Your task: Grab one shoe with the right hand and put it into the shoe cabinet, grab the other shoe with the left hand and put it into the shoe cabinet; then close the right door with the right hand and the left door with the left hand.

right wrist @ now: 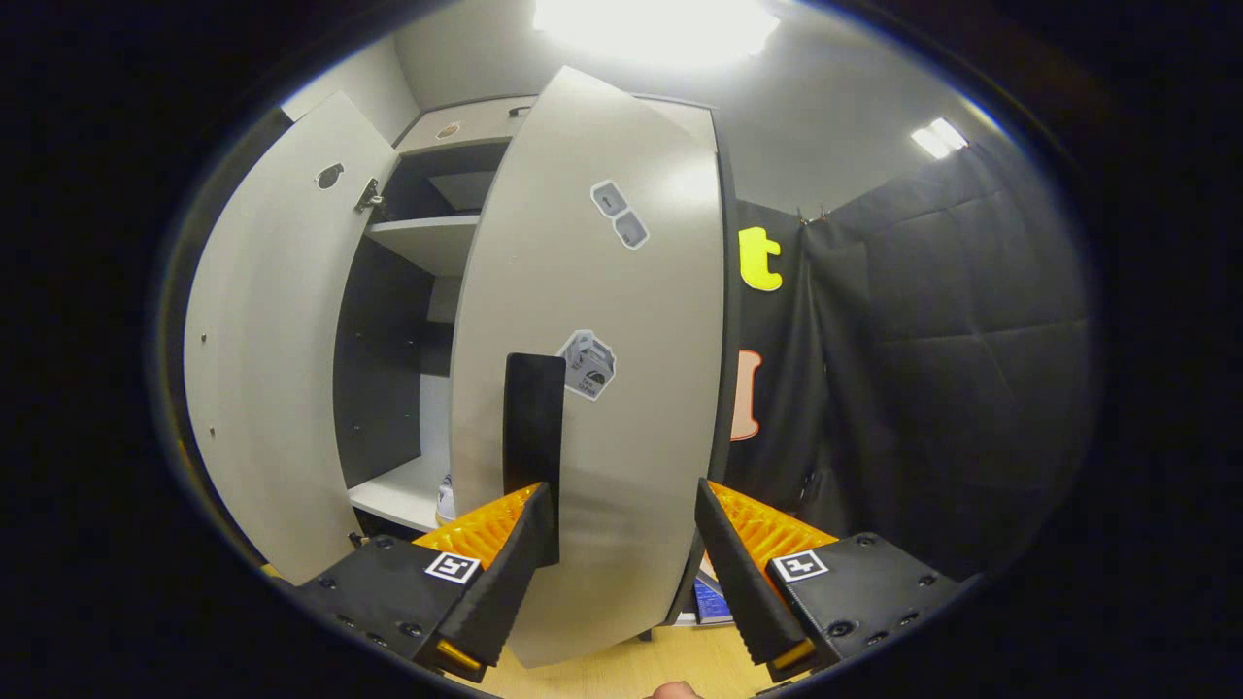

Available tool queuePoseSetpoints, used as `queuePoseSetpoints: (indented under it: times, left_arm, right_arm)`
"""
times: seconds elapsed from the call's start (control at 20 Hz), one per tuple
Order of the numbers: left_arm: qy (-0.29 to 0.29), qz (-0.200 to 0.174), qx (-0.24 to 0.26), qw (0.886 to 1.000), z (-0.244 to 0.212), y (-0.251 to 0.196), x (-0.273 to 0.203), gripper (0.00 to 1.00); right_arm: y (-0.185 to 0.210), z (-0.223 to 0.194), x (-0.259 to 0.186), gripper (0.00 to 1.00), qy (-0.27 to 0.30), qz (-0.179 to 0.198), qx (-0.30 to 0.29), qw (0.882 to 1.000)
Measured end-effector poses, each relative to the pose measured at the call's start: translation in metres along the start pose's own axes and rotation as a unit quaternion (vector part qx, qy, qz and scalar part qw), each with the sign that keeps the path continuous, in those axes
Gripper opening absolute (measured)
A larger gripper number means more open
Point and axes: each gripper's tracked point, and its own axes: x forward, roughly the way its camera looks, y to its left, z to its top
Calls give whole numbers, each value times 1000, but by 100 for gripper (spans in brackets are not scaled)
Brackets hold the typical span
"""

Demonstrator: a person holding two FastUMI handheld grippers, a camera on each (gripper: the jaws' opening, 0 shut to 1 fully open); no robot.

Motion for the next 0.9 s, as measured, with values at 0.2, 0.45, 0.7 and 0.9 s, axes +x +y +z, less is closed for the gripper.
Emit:
queuePoseSetpoints:
  times: [0.2,0.45,0.7,0.9]
  left_arm:
    - [-4,58,8,998,11,57,17,97]
    - [-18,86,-2,996,33,89,56,98]
    - [-20,59,-11,998,35,66,87,99]
    - [-29,51,17,998,40,46,88,94]
  right_arm:
    - [7,-3,-8,95,-3,6,21,1000]
    - [-14,-12,-29,98,2,-23,13,1000]
    - [-40,-22,-44,98,12,-51,12,999]
    - [-56,-30,-48,98,22,-58,13,998]
